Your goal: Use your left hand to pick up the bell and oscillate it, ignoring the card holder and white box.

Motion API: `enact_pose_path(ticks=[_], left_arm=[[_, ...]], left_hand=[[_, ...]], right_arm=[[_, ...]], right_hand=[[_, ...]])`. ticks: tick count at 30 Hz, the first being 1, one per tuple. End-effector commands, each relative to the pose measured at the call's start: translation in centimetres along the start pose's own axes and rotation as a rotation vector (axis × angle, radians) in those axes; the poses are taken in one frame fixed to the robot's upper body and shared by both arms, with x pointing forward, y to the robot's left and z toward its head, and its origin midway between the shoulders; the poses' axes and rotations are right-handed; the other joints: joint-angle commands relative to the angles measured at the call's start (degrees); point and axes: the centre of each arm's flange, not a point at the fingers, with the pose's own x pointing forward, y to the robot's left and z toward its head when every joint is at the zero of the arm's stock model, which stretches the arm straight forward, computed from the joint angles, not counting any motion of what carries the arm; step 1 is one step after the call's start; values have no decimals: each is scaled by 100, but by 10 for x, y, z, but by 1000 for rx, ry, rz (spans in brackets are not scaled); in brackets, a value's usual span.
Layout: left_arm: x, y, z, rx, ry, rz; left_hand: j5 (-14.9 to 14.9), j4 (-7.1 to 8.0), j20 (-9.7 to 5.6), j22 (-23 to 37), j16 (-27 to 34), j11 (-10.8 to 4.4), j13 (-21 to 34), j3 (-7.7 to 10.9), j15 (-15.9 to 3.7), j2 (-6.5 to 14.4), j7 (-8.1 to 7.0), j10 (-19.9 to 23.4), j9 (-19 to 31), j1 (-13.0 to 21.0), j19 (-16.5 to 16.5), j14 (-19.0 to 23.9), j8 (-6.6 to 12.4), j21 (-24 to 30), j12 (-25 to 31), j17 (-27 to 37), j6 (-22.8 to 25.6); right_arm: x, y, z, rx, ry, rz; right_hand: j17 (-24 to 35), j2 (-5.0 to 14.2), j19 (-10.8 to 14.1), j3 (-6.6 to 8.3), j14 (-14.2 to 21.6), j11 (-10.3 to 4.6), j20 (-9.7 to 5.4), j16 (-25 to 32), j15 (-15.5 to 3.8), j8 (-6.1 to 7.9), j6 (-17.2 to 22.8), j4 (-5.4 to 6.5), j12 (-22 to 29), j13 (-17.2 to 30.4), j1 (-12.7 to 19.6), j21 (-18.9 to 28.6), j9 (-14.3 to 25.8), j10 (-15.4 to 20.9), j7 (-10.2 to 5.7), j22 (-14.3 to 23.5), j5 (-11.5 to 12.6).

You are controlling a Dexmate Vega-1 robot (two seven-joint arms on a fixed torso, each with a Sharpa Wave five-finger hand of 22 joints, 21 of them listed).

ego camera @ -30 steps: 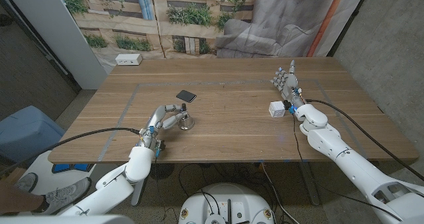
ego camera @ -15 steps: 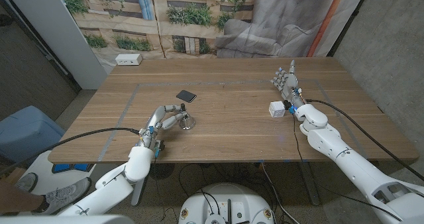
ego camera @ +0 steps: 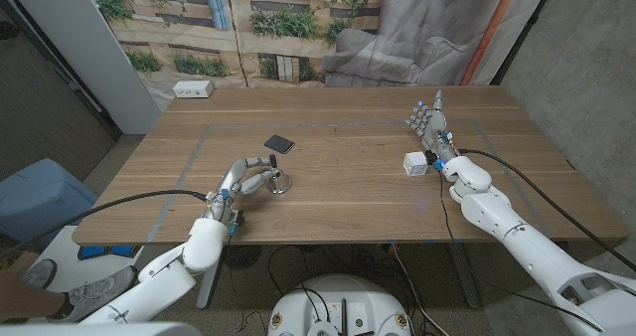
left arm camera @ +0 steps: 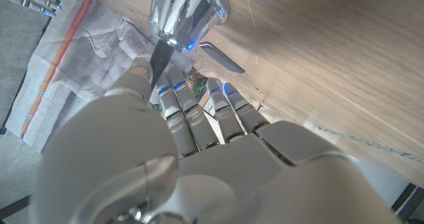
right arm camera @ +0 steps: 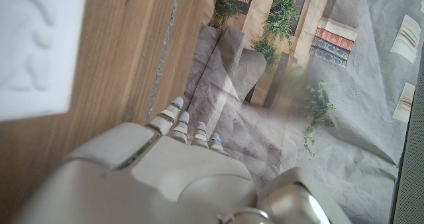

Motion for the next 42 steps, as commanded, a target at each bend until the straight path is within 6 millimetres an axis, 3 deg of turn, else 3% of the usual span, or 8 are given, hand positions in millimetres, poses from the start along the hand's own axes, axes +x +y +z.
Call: enact_pose_path(ticks=[1,8,15,24,26,34,38,42], left_arm=[[5,7,-1,5,-13,-47],[11,14,0,9,-36,-77],[24,24,-2,-21,-47,-115],[34,30,-2,-82,-49,-209],[36,31,-1,-99,-56,-232],[47,35,1,-158,-84,-285],[53,38,0,-193,-94,-277],[61,39,-2,-224,-97,-273]], left_hand=[[34,13,39,2,-28,8,11,-97,-607,-96,-13,-322,-8,-52,-92,-173,-40,-25,-4,14,-282],[32,66,145,2,-25,30,9,-229,-493,-186,84,-890,-25,-244,-322,-432,-32,-43,5,22,-735],[25,113,111,-3,-16,95,-1,-423,-467,-347,74,-1424,-48,-564,-536,-701,-35,-46,22,26,-1225],[38,176,123,-11,-24,245,-18,-656,-331,-509,173,-2203,-52,-1031,-956,-1242,-37,-61,14,33,-1914],[40,204,127,-12,-28,372,-22,-733,-276,-559,213,-2492,-56,-1206,-1140,-1438,-27,-77,5,35,-2111],[55,242,167,-15,-21,583,-25,-852,-148,-610,348,-3073,-69,-1541,-1500,-1871,-62,-75,22,39,-2776],[64,257,181,-15,-28,780,-26,-885,-83,-602,399,-3321,-72,-1669,-1634,-2057,-51,-78,12,39,-3045],[65,291,184,-14,-22,812,-24,-905,-79,-578,424,-3396,-72,-1759,-1656,-2101,-46,-68,15,42,-3121]], right_arm=[[0,0,0,0,0,0],[0,0,0,0,0,0],[0,0,0,0,0,0],[0,0,0,0,0,0],[0,0,0,0,0,0],[0,0,0,0,0,0],[0,0,0,0,0,0],[0,0,0,0,0,0]], right_hand=[[20,555,37,-30,-45,-1,5,18,26,33,-38,-8,26,31,18,40,17,-52,9,18,25],[20,555,38,-30,-46,-3,3,18,29,31,-42,-8,25,31,18,40,17,-54,8,18,25],[20,555,39,-30,-43,1,4,19,30,33,-38,-8,25,31,18,40,17,-55,6,18,25],[20,556,37,-29,-50,5,6,16,25,32,-39,-8,27,31,18,39,17,-50,4,18,26],[20,556,36,-29,-48,8,4,17,22,32,-40,-8,27,31,18,39,17,-49,6,18,26],[20,556,36,-29,-47,14,1,18,23,33,-37,-8,30,31,18,39,17,-42,4,18,26],[20,556,33,-29,-46,10,5,18,32,33,-37,-8,28,31,18,38,17,-46,7,17,26],[20,555,35,-29,-43,1,3,19,28,34,-35,-8,22,31,18,39,17,-61,6,17,26]])
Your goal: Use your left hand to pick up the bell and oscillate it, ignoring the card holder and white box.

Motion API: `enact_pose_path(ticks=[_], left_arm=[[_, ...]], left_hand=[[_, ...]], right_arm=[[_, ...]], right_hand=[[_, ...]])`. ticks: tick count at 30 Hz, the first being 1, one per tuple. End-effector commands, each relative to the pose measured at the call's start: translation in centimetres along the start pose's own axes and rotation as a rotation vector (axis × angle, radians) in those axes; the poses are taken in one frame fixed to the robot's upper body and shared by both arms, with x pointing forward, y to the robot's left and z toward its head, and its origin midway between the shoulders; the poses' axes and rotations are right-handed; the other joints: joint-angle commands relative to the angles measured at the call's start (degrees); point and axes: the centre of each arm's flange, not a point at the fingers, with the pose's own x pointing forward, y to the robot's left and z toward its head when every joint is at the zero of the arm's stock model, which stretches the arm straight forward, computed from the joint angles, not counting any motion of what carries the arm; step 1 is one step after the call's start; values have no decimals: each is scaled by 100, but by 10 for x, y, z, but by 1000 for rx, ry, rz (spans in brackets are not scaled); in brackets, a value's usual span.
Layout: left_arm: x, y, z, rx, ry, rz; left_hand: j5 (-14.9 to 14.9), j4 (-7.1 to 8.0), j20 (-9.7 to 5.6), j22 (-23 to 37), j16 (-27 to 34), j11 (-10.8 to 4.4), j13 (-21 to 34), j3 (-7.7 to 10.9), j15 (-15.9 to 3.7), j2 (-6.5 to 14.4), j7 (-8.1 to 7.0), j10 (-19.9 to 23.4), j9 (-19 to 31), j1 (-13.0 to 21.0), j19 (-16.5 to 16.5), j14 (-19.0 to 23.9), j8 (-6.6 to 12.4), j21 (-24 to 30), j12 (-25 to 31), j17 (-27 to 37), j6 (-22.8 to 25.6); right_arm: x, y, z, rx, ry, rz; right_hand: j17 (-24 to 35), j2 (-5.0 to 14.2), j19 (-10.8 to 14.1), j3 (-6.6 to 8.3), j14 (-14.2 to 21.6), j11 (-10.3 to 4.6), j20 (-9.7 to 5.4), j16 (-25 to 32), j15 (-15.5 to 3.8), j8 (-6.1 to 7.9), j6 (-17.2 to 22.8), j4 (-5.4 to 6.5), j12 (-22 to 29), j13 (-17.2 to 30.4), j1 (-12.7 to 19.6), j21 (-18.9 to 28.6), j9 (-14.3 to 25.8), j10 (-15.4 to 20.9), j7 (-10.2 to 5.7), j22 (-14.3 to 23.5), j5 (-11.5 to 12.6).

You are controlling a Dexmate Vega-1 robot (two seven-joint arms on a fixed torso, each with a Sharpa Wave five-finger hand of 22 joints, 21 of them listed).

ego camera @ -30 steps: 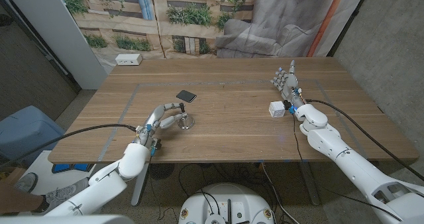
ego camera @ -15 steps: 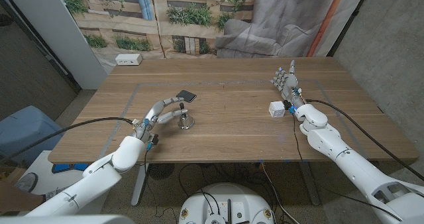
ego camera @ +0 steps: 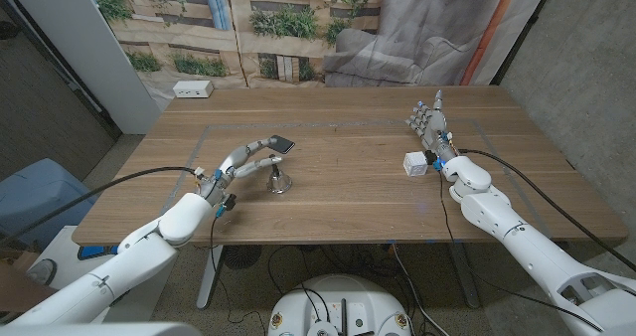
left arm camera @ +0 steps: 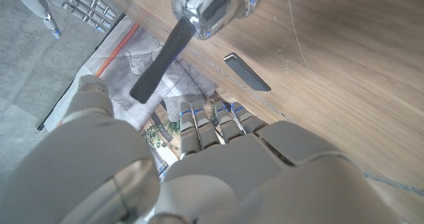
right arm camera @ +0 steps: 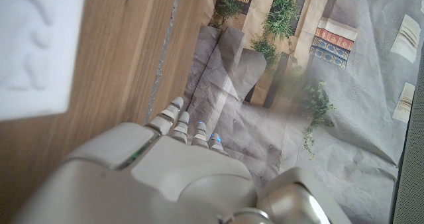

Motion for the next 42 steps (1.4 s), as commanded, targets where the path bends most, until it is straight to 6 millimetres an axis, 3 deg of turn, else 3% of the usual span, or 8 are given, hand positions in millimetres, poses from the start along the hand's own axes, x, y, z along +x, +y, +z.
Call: enact_pose_path(ticks=[1,16,30,42], left_arm=[[18,11,-1,-95,-42,-26],[22,14,-10,-213,-34,49],[23,18,-25,-318,12,189],[40,-7,-20,-441,64,289]], left_hand=[[46,61,-1,20,-24,62,2,-46,-130,55,57,-175,8,-176,-54,-116,21,13,4,13,-127],[74,148,-80,18,-36,200,-5,-79,-38,233,94,-803,-6,-537,-254,-532,-8,13,2,10,-810],[98,277,-73,23,-8,229,-7,-33,6,493,124,-901,-7,-746,-316,-626,33,22,35,33,-871],[109,307,-69,18,56,196,-11,18,-42,673,114,-708,-12,-864,-188,-459,136,81,132,18,-611]], right_arm=[[-1,0,0,0,0,0],[0,0,0,0,0,0],[0,0,0,0,0,0],[0,0,0,0,0,0]], right_hand=[[20,555,34,-29,-42,4,3,19,26,34,-35,-8,24,31,18,38,17,-57,5,17,26],[20,555,35,-29,-42,-4,2,20,35,31,-41,-8,27,31,18,39,17,-48,8,17,26],[20,555,39,-29,-46,14,3,18,16,34,-34,-8,27,31,18,40,17,-48,8,18,26],[20,555,38,-29,-39,3,1,21,31,34,-35,-8,25,31,18,40,17,-55,-1,17,26]])
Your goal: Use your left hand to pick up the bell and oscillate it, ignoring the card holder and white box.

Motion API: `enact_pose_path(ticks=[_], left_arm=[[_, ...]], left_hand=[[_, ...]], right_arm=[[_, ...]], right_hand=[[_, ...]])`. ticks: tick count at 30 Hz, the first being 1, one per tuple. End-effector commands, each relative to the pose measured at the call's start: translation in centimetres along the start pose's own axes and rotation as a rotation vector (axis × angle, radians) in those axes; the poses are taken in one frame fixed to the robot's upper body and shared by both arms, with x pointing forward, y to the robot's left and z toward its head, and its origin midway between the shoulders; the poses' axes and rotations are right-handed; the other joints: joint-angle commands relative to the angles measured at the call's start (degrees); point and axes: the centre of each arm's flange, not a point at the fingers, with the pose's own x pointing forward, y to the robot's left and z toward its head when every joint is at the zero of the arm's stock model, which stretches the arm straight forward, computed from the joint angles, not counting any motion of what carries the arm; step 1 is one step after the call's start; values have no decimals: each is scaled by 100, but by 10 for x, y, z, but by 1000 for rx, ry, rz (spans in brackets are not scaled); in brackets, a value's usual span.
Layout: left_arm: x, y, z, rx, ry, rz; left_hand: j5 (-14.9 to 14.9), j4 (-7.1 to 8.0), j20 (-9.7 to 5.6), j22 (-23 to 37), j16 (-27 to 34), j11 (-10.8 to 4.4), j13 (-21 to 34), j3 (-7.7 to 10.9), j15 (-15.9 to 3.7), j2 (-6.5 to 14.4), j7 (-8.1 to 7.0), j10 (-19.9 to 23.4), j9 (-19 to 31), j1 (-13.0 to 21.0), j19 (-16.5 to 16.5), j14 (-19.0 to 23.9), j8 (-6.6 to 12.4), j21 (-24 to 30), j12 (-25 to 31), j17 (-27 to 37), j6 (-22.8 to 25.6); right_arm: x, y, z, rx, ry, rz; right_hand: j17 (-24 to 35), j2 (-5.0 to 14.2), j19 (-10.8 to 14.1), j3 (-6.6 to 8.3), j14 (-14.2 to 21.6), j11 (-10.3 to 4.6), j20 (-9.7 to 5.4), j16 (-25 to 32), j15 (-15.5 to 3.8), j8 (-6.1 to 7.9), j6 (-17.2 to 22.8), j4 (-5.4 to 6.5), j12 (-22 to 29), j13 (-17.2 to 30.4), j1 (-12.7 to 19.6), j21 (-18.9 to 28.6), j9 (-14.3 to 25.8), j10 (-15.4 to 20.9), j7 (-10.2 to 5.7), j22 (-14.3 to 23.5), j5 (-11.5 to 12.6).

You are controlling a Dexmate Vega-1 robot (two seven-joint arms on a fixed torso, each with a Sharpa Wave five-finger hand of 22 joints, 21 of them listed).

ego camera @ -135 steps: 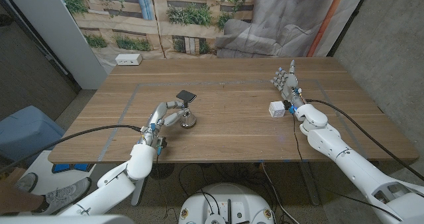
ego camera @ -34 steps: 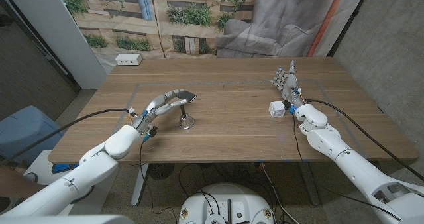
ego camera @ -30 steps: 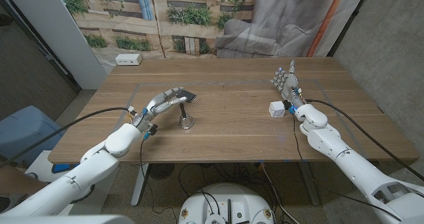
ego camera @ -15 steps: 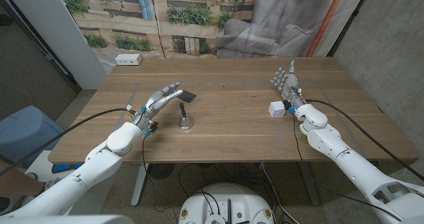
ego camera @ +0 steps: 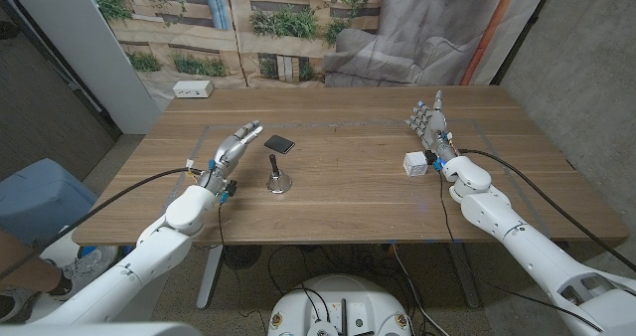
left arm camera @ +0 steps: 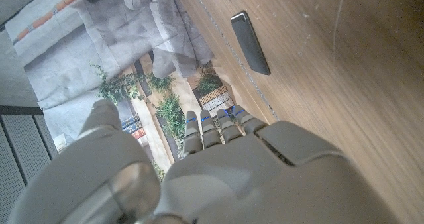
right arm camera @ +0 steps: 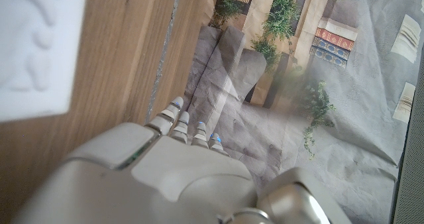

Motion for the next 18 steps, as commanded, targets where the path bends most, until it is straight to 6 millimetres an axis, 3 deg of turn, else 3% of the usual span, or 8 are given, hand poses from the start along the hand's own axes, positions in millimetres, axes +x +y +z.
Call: enact_pose_path(ticks=[1,11,18], left_arm=[[11,-26,-5,-127,56,115],[21,-55,0,-184,80,136],[27,-53,4,-237,89,143]], left_hand=[[42,20,-4,15,60,-35,14,48,-54,110,-10,180,12,-9,116,167,104,67,75,4,232],[44,-3,11,13,61,-40,13,74,-67,160,-3,235,10,-20,150,224,101,68,83,0,284],[47,-14,0,13,54,-50,13,103,-61,216,8,241,10,-22,169,237,90,68,76,-1,290]], right_arm=[[0,0,0,0,0,0],[0,-1,0,0,0,0],[1,0,0,0,0,0]], right_hand=[[20,555,38,-29,-40,2,3,20,20,31,-41,-8,26,31,18,40,17,-53,-6,17,26],[20,554,38,-29,-43,5,7,19,32,32,-40,-8,29,31,18,40,17,-43,6,18,26],[20,555,36,-29,-44,-3,3,19,23,34,-34,-8,27,31,18,39,17,-50,8,18,26]])
